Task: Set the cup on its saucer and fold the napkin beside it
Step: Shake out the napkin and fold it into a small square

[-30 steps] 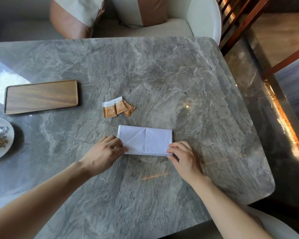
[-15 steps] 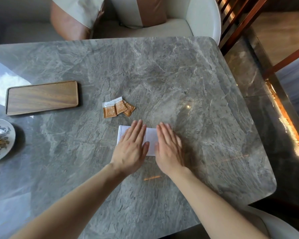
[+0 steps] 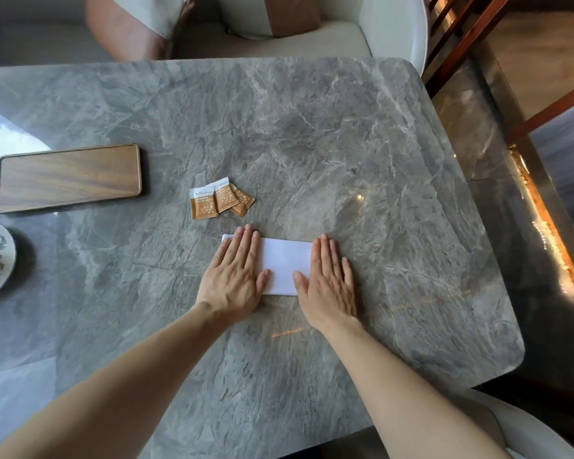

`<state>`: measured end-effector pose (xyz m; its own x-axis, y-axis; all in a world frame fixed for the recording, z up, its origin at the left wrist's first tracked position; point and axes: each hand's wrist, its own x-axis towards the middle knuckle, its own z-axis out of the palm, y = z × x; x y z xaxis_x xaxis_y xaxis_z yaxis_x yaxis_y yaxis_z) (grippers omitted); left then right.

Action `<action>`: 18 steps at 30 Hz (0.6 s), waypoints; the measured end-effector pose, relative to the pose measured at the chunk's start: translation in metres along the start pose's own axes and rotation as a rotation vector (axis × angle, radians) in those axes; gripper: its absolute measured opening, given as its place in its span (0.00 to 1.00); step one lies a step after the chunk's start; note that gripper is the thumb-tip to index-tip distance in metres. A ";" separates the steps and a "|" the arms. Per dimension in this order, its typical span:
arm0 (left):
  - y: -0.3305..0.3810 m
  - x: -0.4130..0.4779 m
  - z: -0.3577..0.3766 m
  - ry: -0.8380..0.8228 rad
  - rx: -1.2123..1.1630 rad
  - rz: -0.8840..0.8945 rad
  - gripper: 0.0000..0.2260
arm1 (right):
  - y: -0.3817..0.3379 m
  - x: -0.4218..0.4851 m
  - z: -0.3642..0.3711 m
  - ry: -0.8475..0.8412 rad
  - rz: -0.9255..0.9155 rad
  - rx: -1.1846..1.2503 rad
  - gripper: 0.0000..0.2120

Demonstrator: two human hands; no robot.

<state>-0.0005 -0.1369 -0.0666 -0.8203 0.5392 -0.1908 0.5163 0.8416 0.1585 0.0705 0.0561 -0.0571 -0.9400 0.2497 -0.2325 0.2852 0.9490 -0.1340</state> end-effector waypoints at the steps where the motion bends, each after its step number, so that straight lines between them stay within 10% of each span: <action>1: -0.001 -0.001 -0.001 0.002 0.004 0.000 0.33 | 0.002 0.000 -0.002 -0.020 0.008 0.000 0.36; 10: 0.024 0.009 -0.012 0.005 -0.039 0.089 0.30 | -0.008 0.034 -0.044 -0.094 0.098 0.080 0.43; 18: 0.024 0.010 0.004 -0.016 -0.057 0.044 0.30 | 0.000 0.044 -0.054 -0.141 0.301 0.543 0.21</action>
<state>0.0049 -0.1109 -0.0681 -0.7928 0.5765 -0.1980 0.5367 0.8142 0.2216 0.0195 0.0778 -0.0151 -0.7805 0.4277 -0.4560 0.6225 0.5992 -0.5035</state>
